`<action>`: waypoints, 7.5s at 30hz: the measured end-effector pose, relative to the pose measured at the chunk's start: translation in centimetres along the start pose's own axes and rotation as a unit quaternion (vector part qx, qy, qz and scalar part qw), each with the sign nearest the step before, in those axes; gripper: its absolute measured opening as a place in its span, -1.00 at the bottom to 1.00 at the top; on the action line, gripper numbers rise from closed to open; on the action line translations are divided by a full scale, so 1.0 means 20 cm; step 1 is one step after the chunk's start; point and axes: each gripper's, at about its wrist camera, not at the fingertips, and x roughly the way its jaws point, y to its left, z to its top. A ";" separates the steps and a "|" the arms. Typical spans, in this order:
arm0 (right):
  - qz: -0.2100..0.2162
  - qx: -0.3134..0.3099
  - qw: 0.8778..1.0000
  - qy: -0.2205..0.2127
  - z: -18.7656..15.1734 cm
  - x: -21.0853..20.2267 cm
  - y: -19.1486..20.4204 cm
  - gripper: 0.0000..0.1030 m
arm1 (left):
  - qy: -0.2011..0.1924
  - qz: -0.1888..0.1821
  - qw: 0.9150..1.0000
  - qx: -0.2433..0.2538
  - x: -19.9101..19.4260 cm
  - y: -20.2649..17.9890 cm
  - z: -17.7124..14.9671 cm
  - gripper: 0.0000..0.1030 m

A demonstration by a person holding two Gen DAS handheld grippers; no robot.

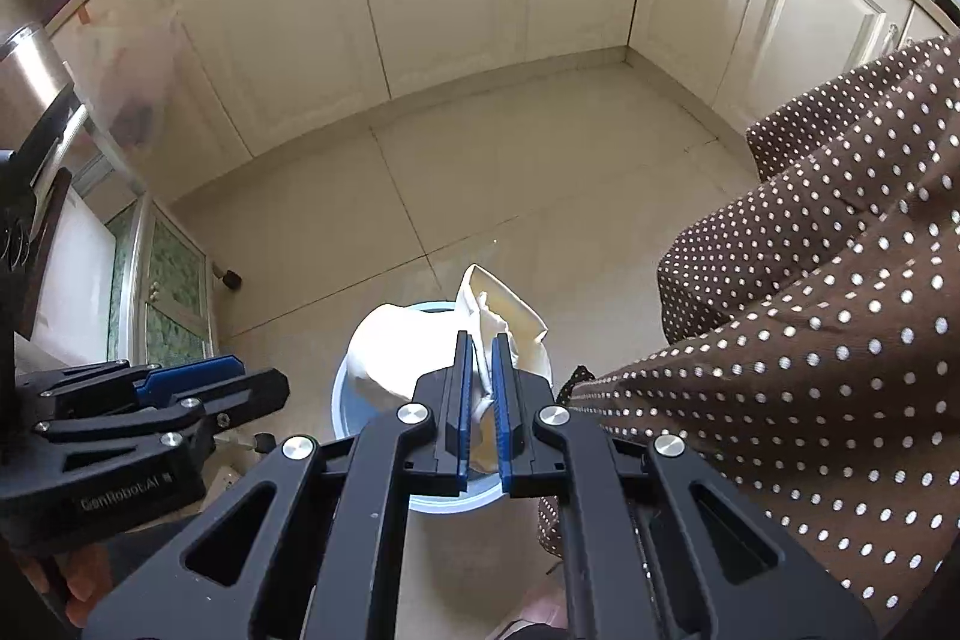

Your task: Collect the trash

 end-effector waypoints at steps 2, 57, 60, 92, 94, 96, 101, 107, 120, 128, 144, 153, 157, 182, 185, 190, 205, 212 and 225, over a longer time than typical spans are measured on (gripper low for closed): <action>0.001 -0.003 1.000 -0.001 0.01 0.00 0.02 -0.89 | -0.003 0.000 1.000 -0.002 0.00 0.00 0.00 -0.30; -0.244 0.090 0.908 -0.329 -1.07 -2.46 -0.10 0.66 | -0.335 -0.077 0.899 0.272 -1.94 -1.20 -1.14 0.48; -0.251 0.092 0.900 -0.345 -1.13 -2.53 -0.08 0.72 | -0.361 -0.082 0.886 0.278 -2.03 -1.22 -1.23 0.70; -0.251 0.101 0.885 -0.380 -1.30 -2.65 -0.05 0.85 | -0.414 -0.068 0.859 0.294 -2.19 -1.24 -1.43 0.73; -0.250 0.100 0.885 -0.380 -1.30 -2.65 -0.05 0.85 | -0.413 -0.067 0.860 0.294 -2.19 -1.24 -1.42 0.73; -0.250 0.098 0.885 -0.380 -1.30 -2.65 -0.04 0.85 | -0.412 -0.065 0.860 0.294 -2.18 -1.24 -1.41 0.73; -0.250 0.097 0.887 -0.376 -1.29 -2.64 -0.04 0.85 | -0.409 -0.066 0.862 0.293 -2.18 -1.24 -1.40 0.73; -0.250 0.097 0.888 -0.374 -1.29 -2.63 -0.03 0.85 | -0.408 -0.067 0.862 0.293 -2.18 -1.24 -1.40 0.73; -0.245 0.098 0.890 -0.371 -1.28 -2.63 -0.04 0.86 | -0.407 -0.069 0.861 0.297 -2.16 -1.23 -1.40 0.73; -0.241 0.100 0.892 -0.368 -1.28 -2.62 -0.05 0.86 | -0.406 -0.070 0.861 0.298 -2.16 -1.23 -1.39 0.73; -0.240 0.102 0.893 -0.366 -1.29 -2.62 -0.04 0.86 | -0.403 -0.069 0.861 0.301 -2.15 -1.24 -1.40 0.73; -0.242 0.104 0.893 -0.364 -1.30 -2.61 -0.05 0.86 | -0.401 -0.069 0.862 0.301 -2.14 -1.23 -1.41 0.73; -0.242 0.103 0.894 -0.364 -1.30 -2.61 -0.04 0.86 | -0.401 -0.069 0.862 0.302 -2.14 -1.23 -1.41 0.73; -0.238 0.102 0.897 -0.359 -1.31 -2.61 -0.05 0.86 | -0.398 -0.070 0.863 0.304 -2.12 -1.22 -1.41 0.73; -0.239 0.101 0.897 -0.359 -1.31 -2.61 -0.05 0.86 | -0.399 -0.070 0.862 0.304 -2.12 -1.22 -1.41 0.73; -0.239 0.100 0.897 -0.359 -1.30 -2.61 -0.06 0.86 | -0.398 -0.070 0.863 0.303 -2.12 -1.22 -1.41 0.73; -0.239 0.099 0.897 -0.358 -1.28 -2.61 -0.06 0.86 | -0.396 -0.069 0.864 0.305 -2.10 -1.23 -1.41 0.73; -0.238 0.097 0.898 -0.357 -1.28 -2.60 -0.08 0.86 | -0.395 -0.069 0.864 0.305 -2.10 -1.23 -1.41 0.73; -0.236 0.097 0.900 -0.355 -1.29 -2.59 -0.09 0.86 | -0.393 -0.069 0.865 0.305 -2.10 -1.22 -1.42 0.73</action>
